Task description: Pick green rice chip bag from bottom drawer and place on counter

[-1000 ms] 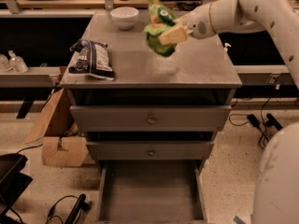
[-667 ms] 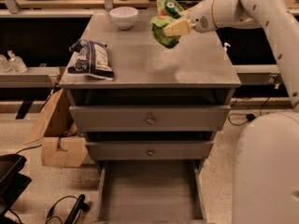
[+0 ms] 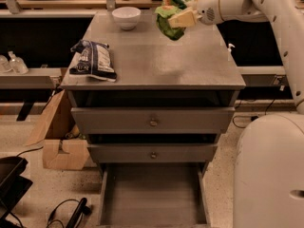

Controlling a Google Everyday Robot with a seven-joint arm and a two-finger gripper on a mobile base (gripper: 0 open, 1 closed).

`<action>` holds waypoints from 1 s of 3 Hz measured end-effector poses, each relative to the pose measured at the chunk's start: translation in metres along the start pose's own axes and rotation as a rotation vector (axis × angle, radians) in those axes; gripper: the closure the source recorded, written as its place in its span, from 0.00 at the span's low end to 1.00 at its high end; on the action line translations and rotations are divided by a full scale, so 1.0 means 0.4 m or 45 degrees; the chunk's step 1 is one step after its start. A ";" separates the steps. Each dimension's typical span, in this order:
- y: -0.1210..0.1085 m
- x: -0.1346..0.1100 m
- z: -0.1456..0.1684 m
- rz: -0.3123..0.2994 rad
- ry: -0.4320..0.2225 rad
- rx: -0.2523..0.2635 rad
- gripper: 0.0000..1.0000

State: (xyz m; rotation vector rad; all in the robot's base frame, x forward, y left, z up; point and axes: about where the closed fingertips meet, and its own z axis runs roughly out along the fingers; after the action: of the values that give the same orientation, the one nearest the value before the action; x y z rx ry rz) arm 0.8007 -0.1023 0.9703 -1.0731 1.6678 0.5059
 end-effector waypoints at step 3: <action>0.011 0.006 0.028 0.005 0.002 -0.021 0.00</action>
Offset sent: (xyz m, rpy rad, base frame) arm 0.0007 0.0030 -0.0021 0.0004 0.0031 0.0041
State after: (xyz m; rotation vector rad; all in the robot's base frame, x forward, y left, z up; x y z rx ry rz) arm 0.8030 -0.0924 0.9634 -1.0828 1.6699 0.5220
